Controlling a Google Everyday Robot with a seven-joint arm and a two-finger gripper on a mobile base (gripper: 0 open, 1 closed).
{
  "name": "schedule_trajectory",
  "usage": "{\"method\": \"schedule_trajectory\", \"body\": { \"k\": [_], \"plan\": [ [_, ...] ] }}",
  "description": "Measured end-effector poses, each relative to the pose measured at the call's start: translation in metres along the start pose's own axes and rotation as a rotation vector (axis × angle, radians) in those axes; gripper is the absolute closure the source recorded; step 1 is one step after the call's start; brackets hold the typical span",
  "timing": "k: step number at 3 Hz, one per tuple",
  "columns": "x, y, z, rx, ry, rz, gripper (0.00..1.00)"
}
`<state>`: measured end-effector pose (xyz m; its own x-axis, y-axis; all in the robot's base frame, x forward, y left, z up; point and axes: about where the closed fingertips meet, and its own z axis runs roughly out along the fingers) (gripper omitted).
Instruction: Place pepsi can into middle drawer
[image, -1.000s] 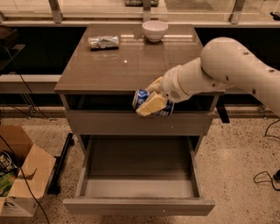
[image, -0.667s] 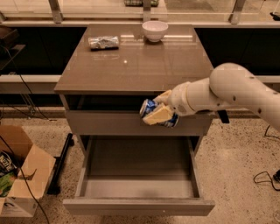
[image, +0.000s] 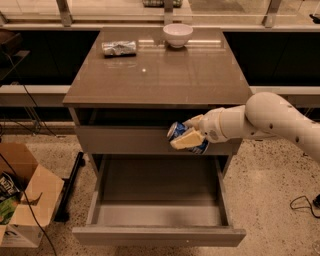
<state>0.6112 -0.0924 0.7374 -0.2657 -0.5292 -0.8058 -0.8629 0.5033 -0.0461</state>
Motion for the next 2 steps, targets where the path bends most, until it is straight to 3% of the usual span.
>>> {"method": "schedule_trajectory", "body": {
  "k": [1,2],
  "plan": [
    [0.023,0.016,0.014,-0.004,0.030,0.026,1.00],
    [0.065,0.047,0.036,-0.018,0.042,0.104,1.00]
  ]
}}
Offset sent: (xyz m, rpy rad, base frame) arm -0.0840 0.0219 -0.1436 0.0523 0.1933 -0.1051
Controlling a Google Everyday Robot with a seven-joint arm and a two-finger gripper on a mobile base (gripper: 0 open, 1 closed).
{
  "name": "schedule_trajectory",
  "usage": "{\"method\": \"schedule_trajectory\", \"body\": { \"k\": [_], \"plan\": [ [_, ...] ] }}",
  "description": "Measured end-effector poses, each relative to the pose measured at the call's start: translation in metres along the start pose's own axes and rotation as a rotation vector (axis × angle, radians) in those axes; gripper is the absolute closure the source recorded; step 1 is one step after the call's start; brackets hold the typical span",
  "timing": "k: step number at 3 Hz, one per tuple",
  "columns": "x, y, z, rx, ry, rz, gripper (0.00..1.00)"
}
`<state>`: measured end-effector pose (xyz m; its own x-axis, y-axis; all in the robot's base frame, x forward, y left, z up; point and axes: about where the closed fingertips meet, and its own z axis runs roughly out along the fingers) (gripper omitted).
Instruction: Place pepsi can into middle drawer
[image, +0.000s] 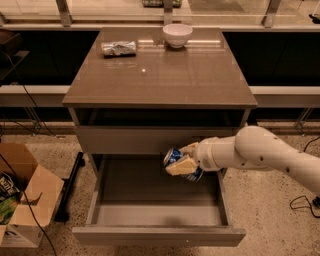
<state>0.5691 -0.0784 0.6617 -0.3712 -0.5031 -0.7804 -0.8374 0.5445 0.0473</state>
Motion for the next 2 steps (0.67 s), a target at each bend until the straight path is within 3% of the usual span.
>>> {"method": "schedule_trajectory", "body": {
  "k": [2],
  "plan": [
    [0.079,0.032,0.071,-0.057,0.028,0.111,1.00]
  ]
}}
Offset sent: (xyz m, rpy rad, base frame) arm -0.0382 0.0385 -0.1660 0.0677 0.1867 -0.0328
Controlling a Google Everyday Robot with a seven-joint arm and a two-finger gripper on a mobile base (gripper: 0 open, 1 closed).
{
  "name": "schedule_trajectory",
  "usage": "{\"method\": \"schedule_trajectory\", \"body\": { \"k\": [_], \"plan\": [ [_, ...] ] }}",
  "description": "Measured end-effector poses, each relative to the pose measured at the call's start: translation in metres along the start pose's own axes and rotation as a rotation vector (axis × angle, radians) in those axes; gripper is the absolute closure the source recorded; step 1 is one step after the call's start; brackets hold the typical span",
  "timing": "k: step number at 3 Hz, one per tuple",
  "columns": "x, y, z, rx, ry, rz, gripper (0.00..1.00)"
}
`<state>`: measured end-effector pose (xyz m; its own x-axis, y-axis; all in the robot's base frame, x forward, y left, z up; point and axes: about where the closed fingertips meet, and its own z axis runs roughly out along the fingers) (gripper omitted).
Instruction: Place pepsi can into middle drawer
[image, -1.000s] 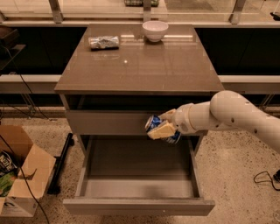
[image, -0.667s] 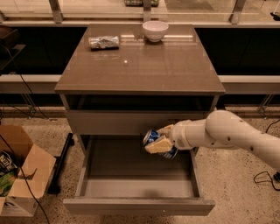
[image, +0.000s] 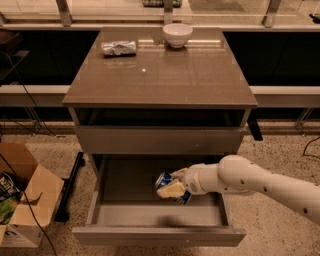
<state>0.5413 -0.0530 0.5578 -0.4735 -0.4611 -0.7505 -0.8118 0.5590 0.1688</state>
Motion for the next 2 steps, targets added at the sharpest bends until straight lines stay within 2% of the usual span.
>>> {"method": "schedule_trajectory", "body": {
  "k": [2],
  "plan": [
    [0.061,0.003,0.065,-0.024,0.047,0.100,1.00]
  ]
}}
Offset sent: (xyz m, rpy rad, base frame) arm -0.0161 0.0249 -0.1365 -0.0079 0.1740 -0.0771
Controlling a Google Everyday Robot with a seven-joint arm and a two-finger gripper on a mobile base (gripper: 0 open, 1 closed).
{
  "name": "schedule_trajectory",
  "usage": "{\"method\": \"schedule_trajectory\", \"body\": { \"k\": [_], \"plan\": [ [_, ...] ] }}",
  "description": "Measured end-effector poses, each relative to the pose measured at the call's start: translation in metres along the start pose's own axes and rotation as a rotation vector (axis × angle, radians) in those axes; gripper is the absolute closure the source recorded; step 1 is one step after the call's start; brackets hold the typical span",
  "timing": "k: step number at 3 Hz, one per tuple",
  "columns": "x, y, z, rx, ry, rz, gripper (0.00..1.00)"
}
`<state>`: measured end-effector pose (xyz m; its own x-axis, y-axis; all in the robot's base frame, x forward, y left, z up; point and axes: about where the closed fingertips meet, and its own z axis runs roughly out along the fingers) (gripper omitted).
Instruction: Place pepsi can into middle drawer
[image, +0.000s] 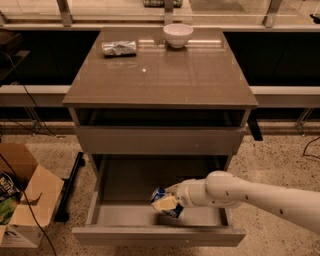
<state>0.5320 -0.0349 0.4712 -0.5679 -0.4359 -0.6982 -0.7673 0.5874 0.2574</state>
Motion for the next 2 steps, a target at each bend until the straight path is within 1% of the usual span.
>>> {"method": "schedule_trajectory", "body": {
  "k": [1,2],
  "plan": [
    [0.023,-0.004,0.027,0.026,0.053,0.030,0.82],
    [0.038,-0.013,0.051,0.047,0.088,0.055,0.59]
  ]
}}
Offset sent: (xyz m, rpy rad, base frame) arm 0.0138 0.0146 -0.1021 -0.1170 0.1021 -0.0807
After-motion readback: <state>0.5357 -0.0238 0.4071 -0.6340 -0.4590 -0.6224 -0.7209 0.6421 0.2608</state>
